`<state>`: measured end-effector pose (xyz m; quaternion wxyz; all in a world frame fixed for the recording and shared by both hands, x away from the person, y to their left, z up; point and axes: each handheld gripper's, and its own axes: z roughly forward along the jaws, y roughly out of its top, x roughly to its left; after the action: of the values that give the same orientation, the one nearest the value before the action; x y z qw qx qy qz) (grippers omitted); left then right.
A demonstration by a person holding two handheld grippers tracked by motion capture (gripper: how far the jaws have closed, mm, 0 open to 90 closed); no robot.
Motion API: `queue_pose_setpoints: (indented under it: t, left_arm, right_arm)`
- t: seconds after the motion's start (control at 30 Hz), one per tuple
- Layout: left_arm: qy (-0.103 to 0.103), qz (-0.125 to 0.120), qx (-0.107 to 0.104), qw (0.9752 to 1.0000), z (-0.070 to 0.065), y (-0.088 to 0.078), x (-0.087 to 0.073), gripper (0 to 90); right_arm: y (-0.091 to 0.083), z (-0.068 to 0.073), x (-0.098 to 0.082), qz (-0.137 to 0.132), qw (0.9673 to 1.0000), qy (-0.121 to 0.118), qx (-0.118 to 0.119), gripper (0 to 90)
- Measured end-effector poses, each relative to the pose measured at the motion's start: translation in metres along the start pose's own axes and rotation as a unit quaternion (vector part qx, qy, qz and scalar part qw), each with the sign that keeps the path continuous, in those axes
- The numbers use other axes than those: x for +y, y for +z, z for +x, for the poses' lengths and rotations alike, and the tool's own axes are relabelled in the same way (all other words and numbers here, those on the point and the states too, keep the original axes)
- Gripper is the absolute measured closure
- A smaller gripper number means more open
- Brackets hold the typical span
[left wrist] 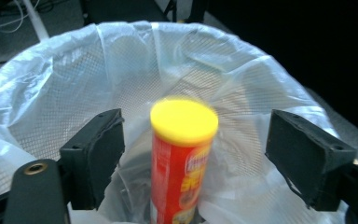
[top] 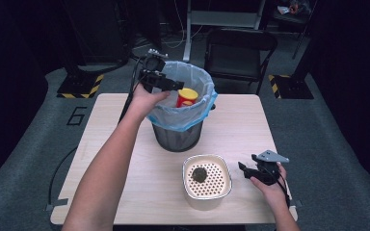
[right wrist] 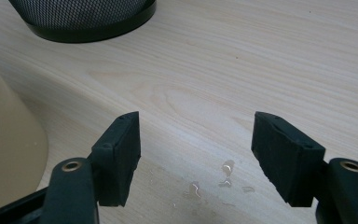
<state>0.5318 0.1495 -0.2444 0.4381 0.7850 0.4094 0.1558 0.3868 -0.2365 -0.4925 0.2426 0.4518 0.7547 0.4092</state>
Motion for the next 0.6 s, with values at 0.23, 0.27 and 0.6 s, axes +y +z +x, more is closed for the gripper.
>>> queue_pose_setpoints:
  t: [0.23,0.27,0.6]
  left_arm:
    - [0.02,-0.009,-0.01,0.9997,0.0,-0.035,-0.016,23.9]
    - [0.023,-0.006,-0.011,0.9997,0.001,-0.038,-0.018,24.7]
    - [0.03,-0.01,-0.019,0.9993,0.012,-0.078,-0.048,29.9]
  right_arm:
    - [-0.002,-0.002,-0.001,-0.002,1.0,0.008,-0.002,32.4]
    - [-0.001,-0.002,-0.001,-0.002,1.0,0.008,-0.001,32.4]
    - [0.0,-0.002,-0.001,0.001,0.9999,0.01,-0.006,32.4]
